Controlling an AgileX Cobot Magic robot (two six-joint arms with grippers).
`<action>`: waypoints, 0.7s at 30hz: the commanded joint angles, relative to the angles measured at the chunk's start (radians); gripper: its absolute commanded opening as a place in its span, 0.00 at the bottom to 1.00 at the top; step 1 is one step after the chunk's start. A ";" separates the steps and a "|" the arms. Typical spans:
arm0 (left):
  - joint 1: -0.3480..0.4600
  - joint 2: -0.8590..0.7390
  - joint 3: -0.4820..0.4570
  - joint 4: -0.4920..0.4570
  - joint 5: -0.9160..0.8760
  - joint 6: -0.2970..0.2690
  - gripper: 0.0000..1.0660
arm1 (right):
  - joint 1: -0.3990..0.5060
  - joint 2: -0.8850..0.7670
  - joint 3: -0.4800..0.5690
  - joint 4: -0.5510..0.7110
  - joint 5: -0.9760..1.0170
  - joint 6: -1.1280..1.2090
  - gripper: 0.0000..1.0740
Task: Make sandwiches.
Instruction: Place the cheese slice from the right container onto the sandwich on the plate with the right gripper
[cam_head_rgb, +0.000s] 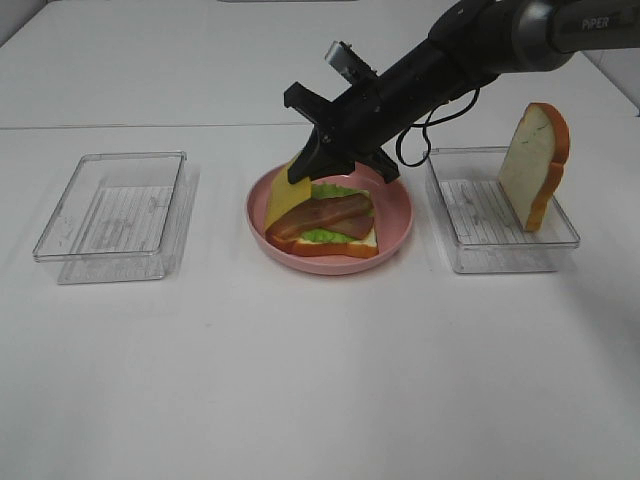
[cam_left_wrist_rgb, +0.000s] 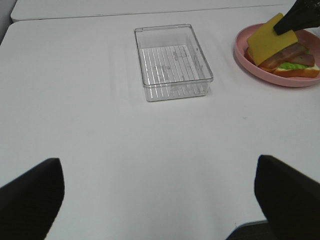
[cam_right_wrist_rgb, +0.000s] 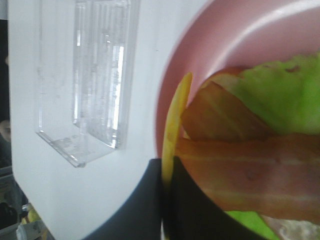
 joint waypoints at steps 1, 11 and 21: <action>0.004 -0.015 0.003 -0.008 -0.006 -0.005 0.92 | -0.003 0.002 -0.007 -0.085 -0.002 0.047 0.00; 0.004 -0.015 0.003 -0.008 -0.006 -0.005 0.92 | -0.003 0.002 -0.018 -0.206 -0.014 0.112 0.00; 0.004 -0.015 0.003 -0.008 -0.006 -0.005 0.92 | -0.003 0.002 -0.085 -0.308 0.044 0.168 0.67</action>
